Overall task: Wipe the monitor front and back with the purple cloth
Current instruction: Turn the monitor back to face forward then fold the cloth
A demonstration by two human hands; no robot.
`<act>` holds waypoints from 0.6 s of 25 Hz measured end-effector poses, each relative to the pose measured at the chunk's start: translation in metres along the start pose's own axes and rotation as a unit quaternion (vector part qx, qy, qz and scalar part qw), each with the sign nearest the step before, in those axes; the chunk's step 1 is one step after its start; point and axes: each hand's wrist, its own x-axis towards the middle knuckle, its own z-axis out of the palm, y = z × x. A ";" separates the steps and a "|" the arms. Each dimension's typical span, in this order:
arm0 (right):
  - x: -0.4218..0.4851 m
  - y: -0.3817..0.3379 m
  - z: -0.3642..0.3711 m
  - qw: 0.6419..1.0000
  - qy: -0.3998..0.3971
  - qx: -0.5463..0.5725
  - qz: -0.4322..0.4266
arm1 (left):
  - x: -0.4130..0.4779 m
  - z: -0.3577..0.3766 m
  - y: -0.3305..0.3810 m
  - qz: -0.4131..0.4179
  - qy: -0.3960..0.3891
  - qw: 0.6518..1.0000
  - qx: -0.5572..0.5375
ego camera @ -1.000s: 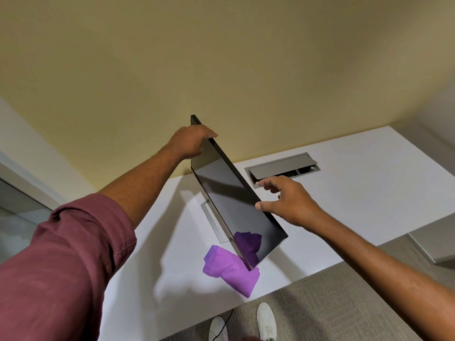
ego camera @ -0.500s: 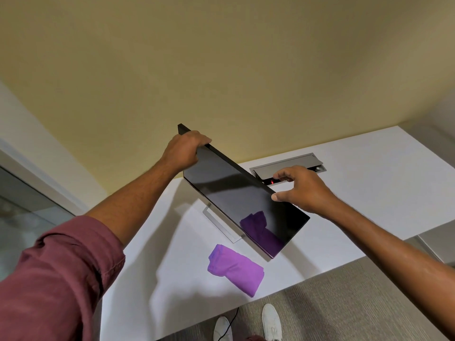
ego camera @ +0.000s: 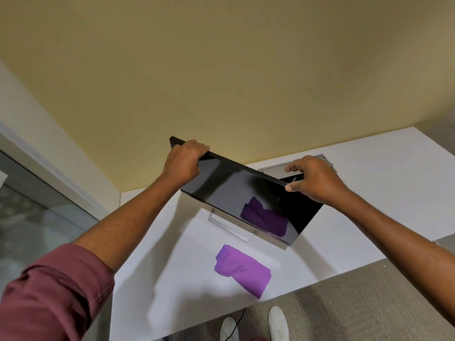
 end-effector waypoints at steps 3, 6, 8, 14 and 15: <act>0.008 0.001 0.001 0.999 0.010 -0.042 -0.011 | -0.010 0.002 -0.001 -0.003 0.003 1.000 0.015; 0.018 0.001 0.001 0.997 0.011 -0.071 -0.017 | -0.019 0.002 -0.001 -0.002 0.013 1.000 0.005; 0.026 0.003 0.000 0.996 0.013 -0.081 -0.017 | -0.024 0.000 0.002 -0.011 0.013 1.000 0.004; 0.045 0.011 -0.005 0.995 0.027 -0.094 -0.018 | -0.040 -0.002 0.007 -0.034 0.014 0.999 -0.008; 0.049 0.012 -0.006 0.995 0.027 -0.095 -0.017 | -0.042 -0.003 0.008 -0.038 0.015 0.999 -0.013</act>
